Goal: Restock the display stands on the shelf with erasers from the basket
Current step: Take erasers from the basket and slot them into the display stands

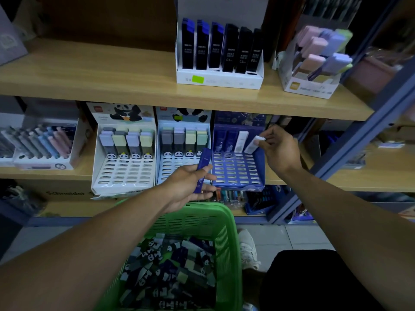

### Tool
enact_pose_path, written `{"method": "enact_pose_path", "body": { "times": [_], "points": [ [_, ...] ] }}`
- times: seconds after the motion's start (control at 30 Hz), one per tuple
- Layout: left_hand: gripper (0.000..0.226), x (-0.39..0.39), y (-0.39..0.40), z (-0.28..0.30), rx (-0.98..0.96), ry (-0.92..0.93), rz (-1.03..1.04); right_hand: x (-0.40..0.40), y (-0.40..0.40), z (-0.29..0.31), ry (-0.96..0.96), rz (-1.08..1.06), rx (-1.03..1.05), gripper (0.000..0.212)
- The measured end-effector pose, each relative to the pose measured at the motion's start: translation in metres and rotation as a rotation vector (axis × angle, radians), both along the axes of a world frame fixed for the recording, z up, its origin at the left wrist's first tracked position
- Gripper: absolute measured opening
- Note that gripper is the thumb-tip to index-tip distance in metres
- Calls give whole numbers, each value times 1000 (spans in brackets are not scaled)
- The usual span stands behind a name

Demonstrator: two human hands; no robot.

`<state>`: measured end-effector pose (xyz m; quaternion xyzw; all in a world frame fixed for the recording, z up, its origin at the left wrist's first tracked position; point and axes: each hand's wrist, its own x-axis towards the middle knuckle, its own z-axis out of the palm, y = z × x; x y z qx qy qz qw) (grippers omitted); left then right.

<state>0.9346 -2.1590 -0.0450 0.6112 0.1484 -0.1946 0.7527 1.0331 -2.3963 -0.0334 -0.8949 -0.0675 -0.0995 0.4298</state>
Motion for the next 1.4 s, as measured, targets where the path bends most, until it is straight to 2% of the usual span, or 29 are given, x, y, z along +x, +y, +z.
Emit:
{"method": "enact_pose_path", "body": {
  "times": [0.1,0.3,0.5,0.67,0.83,0.97,1.17,1.4],
  "points": [
    [27,2,0,-2,15,-26,10,1,-3,1,-5,35,-89,12],
    [24,2,1,-3,21,-82,-6,4,-8,1,20,68,-75,8],
    [25,0,1,-2,10,-82,-29,10,-11,-1,35,97,-77,14],
    [27,-1,1,0,124,-121,-59,8,-11,-2,-75,-27,-174,4],
    [25,-3,-1,1,124,-139,-31,11,-5,1,-199,-75,-378,25],
    [27,-3,-3,2,80,-151,1,15,5,-1,-163,-149,-394,30],
    [28,-6,-3,1,61,-153,1,18,15,-1,-147,-208,-580,25],
    [27,-9,-3,0,40,-149,1,24,19,-2,-82,-273,-646,24]
  ]
}}
